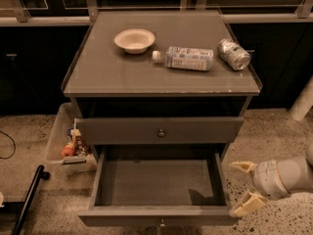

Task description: Close middle drawer

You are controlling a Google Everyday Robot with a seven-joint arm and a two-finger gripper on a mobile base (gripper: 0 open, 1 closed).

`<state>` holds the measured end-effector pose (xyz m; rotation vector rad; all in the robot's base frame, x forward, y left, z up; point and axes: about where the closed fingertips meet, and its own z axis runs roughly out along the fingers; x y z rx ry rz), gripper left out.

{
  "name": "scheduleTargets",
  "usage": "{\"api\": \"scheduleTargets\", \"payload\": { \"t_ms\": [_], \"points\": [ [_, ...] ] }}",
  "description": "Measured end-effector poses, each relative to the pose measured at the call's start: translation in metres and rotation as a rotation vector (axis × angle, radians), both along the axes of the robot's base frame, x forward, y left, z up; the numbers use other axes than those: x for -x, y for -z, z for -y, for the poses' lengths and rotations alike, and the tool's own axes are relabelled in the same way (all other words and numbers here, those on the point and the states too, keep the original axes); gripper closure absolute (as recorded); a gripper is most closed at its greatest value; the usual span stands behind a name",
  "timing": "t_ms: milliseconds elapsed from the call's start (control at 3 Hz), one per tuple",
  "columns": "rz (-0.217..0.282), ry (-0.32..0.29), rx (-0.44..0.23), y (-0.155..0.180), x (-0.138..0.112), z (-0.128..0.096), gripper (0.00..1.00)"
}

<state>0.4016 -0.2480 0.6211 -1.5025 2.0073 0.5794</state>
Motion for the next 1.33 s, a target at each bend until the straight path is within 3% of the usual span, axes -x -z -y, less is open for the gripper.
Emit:
{"api": "scheduleTargets", "payload": {
  "t_ms": [333,1000,1333],
  "points": [
    [0.002,-0.016,-0.058,0.027,0.002,-0.006,0.42],
    [-0.013,-0.041,-0.086,0.043,0.004,-0.013,0.9],
    [-0.016,-0.023,-0.104,0.055,0.008,-0.016,1.0]
  ]
}}
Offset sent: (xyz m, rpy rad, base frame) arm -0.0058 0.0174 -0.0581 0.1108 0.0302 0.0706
